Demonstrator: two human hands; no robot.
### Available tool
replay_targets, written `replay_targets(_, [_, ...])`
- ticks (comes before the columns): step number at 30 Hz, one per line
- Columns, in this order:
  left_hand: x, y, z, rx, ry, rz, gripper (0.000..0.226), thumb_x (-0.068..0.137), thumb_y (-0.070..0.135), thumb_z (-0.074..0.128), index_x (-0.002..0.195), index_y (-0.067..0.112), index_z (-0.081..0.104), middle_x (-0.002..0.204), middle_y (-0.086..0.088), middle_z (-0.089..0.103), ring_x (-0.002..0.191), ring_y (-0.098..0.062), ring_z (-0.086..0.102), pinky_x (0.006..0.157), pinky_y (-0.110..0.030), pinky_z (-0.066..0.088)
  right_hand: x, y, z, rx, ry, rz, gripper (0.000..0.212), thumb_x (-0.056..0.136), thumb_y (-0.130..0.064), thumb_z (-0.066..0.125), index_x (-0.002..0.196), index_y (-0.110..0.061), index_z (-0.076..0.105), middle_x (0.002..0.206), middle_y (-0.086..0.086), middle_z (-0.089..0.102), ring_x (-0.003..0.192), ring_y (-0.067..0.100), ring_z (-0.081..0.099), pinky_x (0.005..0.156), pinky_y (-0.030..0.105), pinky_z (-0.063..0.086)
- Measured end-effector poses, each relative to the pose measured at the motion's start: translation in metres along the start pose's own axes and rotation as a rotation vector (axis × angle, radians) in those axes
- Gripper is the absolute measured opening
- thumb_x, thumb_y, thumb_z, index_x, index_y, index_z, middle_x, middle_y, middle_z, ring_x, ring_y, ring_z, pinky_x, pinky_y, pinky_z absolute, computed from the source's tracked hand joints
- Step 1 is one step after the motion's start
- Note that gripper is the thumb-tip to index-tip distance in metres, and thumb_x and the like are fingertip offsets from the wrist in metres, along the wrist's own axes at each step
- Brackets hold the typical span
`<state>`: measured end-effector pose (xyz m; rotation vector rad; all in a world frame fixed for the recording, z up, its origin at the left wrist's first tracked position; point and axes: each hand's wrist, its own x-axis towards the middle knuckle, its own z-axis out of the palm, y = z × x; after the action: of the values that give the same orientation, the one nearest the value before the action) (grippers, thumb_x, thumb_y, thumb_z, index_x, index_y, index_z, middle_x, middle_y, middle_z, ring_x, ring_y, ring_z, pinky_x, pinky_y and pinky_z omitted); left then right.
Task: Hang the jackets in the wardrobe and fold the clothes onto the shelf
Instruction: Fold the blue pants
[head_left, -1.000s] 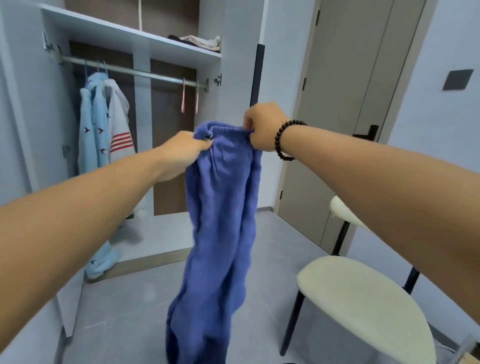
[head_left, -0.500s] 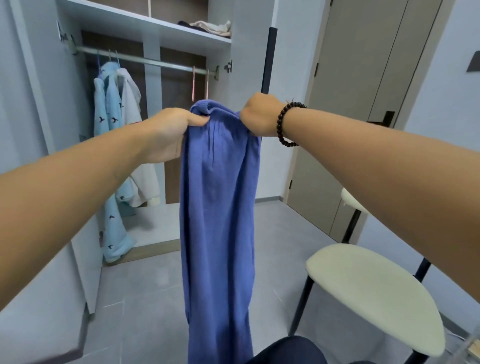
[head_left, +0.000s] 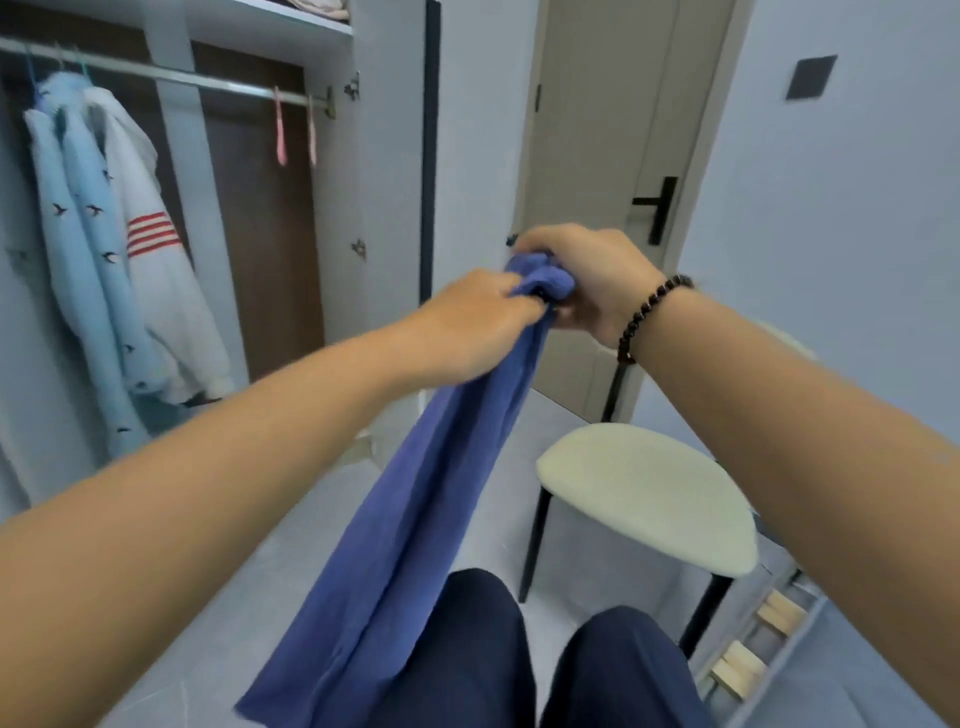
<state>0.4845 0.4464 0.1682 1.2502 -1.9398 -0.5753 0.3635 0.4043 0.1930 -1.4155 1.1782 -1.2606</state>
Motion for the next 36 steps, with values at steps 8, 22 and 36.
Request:
replay_targets(8, [-0.032, -0.010, 0.161, -0.256, -0.377, 0.098, 0.039, 0.102, 0.021, 0.040, 0.139, 0.024, 0.049, 0.147, 0.005, 0.046, 0.136, -0.013, 0.040, 0.114, -0.032, 0.029, -0.068, 0.113, -0.123, 0.027, 0.281, 0.216, 0.023, 0.080, 0.013, 0.036, 0.077, -0.004, 0.051, 0.055, 0.007, 0.032, 0.040, 0.017, 0.036, 0.042, 0.025, 0.030])
replay_targets(22, [-0.076, -0.127, 0.261, 0.123, -0.524, 0.029, 0.063, 0.086, 0.067, 0.043, 0.143, 0.041, 0.037, 0.148, 0.023, 0.034, 0.140, -0.002, 0.026, 0.109, -0.026, 0.032, -0.126, 0.256, -0.213, 0.295, 0.489, 0.538, 0.028, 0.086, 0.001, 0.063, 0.113, -0.006, 0.061, 0.083, 0.016, 0.065, 0.060, 0.029, 0.060, 0.046, 0.030, 0.052])
replay_targets(36, [-0.107, -0.174, 0.247, 0.660, -0.727, 0.180, 0.092, 0.088, -0.004, 0.039, 0.136, 0.037, -0.028, 0.161, 0.005, -0.012, 0.148, -0.019, -0.012, 0.119, -0.039, -0.002, -0.165, 0.328, -0.275, 0.353, 0.389, 0.614, 0.067, 0.084, 0.020, 0.036, 0.134, -0.021, 0.051, 0.107, 0.013, 0.070, 0.086, 0.034, 0.053, 0.057, 0.030, 0.047])
